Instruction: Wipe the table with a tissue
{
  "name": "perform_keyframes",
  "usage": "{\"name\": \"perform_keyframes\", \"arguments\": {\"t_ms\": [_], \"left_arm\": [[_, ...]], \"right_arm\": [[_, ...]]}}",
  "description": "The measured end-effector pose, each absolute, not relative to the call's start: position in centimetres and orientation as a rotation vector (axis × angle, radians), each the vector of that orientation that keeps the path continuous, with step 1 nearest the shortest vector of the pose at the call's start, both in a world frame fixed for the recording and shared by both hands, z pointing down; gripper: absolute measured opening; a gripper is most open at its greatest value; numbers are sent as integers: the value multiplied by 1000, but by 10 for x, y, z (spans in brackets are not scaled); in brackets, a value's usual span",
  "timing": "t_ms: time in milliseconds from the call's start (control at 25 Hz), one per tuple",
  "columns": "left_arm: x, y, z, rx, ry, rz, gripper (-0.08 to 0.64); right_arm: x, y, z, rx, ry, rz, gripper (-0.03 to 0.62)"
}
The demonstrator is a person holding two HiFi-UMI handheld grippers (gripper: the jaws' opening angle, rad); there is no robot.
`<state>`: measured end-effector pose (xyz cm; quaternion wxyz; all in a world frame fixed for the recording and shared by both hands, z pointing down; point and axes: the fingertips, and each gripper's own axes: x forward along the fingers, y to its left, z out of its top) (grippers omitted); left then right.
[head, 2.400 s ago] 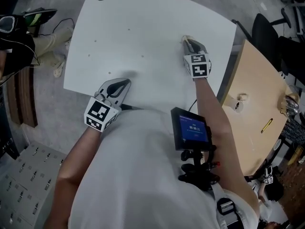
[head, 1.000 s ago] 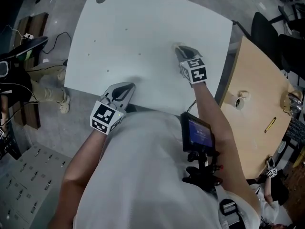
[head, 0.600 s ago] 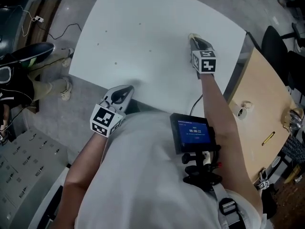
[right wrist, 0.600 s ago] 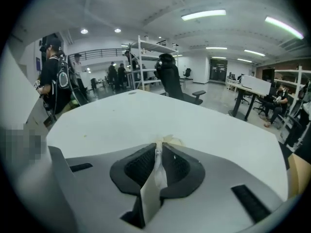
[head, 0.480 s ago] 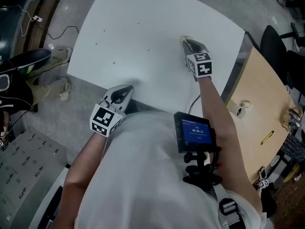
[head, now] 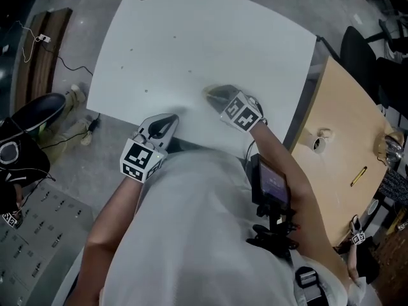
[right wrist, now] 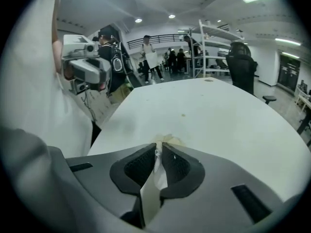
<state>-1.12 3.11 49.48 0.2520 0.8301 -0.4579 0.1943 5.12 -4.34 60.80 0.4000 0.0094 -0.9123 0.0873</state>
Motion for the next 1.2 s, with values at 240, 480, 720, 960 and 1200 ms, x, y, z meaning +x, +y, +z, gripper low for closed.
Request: {"name": "perform_keyframes", "arguments": {"t_ms": [240, 480, 720, 960, 1200], "left_arm": [[-4, 22, 490, 2296, -1220, 521, 11], [-12, 23, 490, 2305, -1197, 536, 11], [-20, 20, 490, 2317, -1174, 551, 11], [-27, 18, 487, 2335, -1157, 558, 11], [-33, 23, 485, 2331, -1154, 558, 11]], "right_arm": [[60, -35, 606, -29, -2304, 153, 49], [86, -50, 594, 226, -2273, 134, 120], [58, -32, 567, 379, -2327, 102, 120], [56, -27, 606, 424, -2203, 57, 159], [80, -54, 610, 573, -2177, 177, 92]]}}
